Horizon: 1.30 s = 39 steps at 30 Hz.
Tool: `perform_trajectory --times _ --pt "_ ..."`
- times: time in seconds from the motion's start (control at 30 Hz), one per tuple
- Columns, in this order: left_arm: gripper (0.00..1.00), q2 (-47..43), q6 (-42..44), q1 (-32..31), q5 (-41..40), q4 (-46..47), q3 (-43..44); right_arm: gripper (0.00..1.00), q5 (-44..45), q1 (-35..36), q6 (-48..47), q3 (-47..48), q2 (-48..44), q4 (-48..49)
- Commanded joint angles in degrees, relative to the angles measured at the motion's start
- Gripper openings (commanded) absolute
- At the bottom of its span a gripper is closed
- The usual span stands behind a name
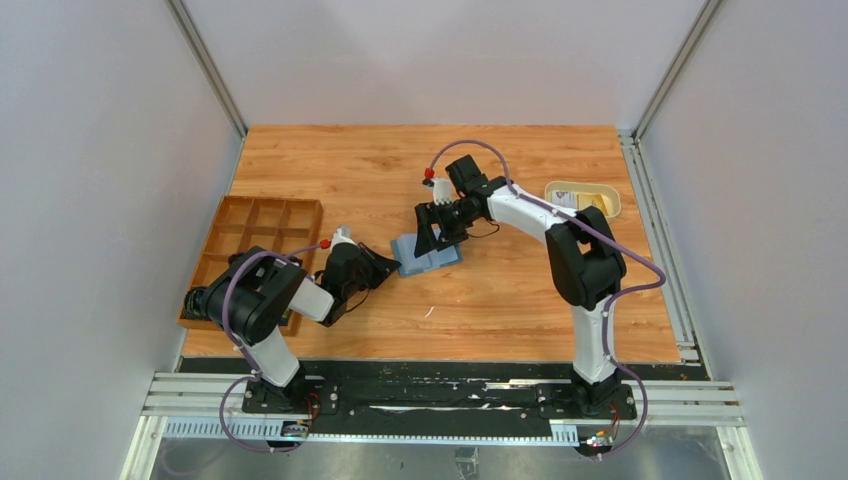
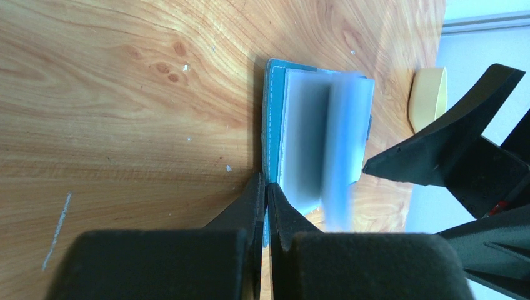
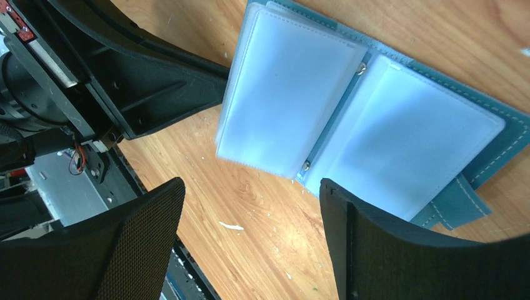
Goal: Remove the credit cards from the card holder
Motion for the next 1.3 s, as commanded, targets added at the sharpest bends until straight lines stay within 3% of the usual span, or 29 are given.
perform_trajectory --times 0.0,0.4,0.67,1.0,1.27 --pt "0.0 1.45 1.94 -0.45 0.13 -2.69 0.13 0.83 3.86 1.59 -1.3 3.42 2.46 -2.92" --pt "0.0 1.78 1.97 -0.49 0.29 -2.69 0.51 0.89 26.73 11.15 -1.28 20.3 11.35 -14.89" --pt "0.0 1.39 1.91 -0.48 -0.22 -2.94 -0.06 0.91 42.78 13.71 0.85 21.16 12.64 -16.18" --pt "0.0 0.76 1.96 -0.48 -1.04 -4.41 -0.28 0.92 45.25 13.71 -0.41 18.26 13.5 -15.2" --pt "0.0 0.92 2.14 -0.5 -1.03 -4.87 0.02 0.93 40.74 13.42 0.51 19.53 12.5 -12.78"
